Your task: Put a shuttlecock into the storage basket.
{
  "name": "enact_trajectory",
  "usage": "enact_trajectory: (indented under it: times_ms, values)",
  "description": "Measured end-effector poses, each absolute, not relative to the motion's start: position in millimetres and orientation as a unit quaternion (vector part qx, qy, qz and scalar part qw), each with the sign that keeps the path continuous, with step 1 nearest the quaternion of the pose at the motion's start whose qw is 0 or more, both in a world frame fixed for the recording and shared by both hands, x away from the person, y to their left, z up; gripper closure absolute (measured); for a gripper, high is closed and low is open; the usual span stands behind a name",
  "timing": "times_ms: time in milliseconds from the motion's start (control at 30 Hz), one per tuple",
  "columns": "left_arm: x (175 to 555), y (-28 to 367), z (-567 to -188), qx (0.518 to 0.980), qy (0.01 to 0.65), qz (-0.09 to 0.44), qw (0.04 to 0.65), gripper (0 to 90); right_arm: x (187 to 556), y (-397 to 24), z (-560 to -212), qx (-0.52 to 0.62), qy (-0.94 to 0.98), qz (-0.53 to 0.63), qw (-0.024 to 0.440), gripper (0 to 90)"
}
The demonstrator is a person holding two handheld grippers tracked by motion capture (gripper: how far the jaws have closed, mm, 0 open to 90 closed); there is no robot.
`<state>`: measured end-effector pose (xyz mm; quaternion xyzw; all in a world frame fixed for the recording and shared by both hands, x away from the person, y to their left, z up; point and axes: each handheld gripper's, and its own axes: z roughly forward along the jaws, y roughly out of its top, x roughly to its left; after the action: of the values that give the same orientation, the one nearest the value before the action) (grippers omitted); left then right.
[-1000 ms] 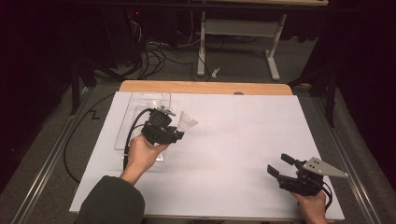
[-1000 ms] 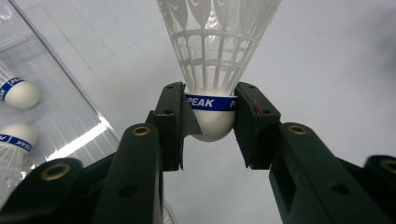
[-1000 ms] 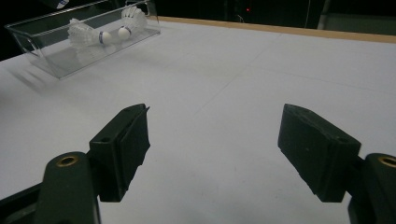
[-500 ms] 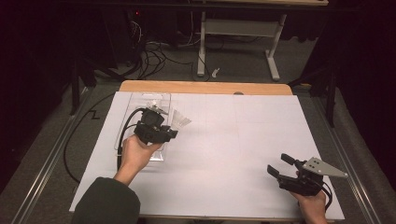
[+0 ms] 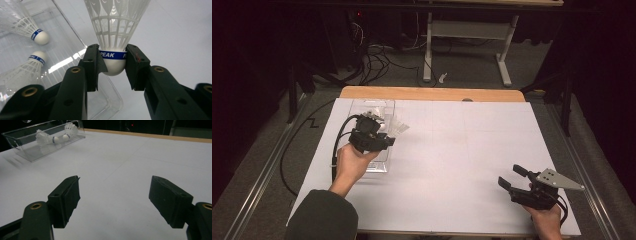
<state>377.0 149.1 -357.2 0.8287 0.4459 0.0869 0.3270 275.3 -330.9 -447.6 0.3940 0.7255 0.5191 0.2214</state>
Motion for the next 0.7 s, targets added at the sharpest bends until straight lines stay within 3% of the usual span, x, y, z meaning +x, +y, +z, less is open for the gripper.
enact_trajectory:
  times_ms: [700]
  values:
    - [392.0, 180.2, -360.7, 0.805, 0.496, 0.096, 0.31, 65.4, 275.4, -330.9, -447.6, 0.394, 0.725, 0.52, 0.221, 25.2]
